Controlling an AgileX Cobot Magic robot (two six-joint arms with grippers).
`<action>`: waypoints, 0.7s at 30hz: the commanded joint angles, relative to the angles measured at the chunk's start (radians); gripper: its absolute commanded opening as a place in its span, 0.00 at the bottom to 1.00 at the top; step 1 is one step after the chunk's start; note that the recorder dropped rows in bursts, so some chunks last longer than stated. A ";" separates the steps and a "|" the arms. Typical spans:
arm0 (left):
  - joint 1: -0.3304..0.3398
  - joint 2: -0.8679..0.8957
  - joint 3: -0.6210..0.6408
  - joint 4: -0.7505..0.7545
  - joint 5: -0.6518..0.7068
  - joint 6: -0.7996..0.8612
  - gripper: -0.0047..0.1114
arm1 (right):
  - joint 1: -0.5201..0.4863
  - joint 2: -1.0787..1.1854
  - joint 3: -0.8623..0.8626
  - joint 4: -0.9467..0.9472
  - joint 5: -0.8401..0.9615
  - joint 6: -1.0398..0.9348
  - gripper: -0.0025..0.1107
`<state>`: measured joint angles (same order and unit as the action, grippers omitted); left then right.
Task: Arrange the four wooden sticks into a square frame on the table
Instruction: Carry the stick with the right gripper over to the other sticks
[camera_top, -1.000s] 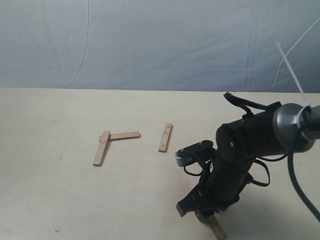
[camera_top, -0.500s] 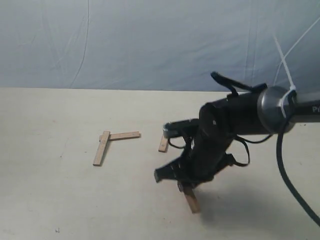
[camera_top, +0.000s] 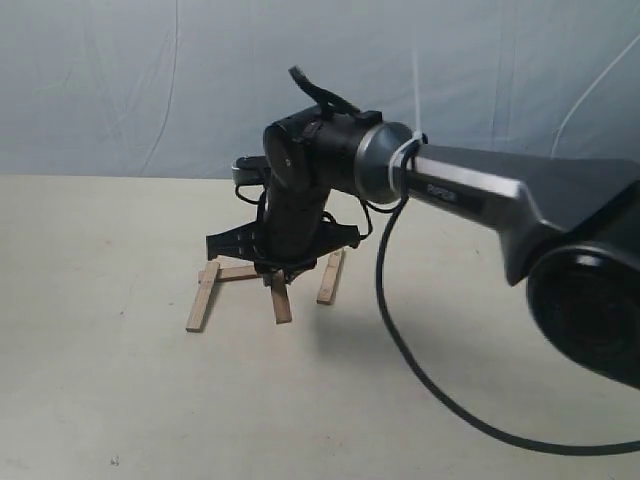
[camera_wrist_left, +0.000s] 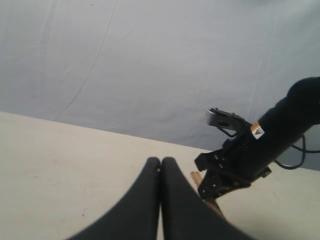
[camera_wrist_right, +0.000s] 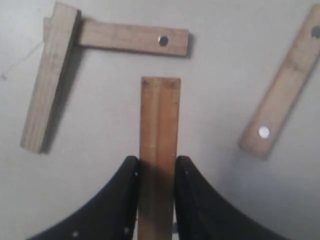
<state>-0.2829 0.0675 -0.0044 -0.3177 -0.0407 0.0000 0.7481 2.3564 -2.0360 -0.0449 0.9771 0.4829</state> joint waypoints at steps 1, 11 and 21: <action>0.000 -0.004 0.004 -0.006 0.002 0.000 0.04 | -0.002 0.108 -0.162 -0.015 0.031 0.052 0.01; 0.000 -0.004 0.004 -0.006 0.000 0.000 0.04 | -0.002 0.218 -0.282 -0.037 0.061 0.104 0.01; 0.000 -0.004 0.004 -0.006 0.000 0.000 0.04 | -0.002 0.235 -0.282 -0.055 -0.006 0.209 0.01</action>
<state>-0.2829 0.0675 -0.0044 -0.3177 -0.0402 0.0000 0.7481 2.5923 -2.3106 -0.0901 0.9996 0.6648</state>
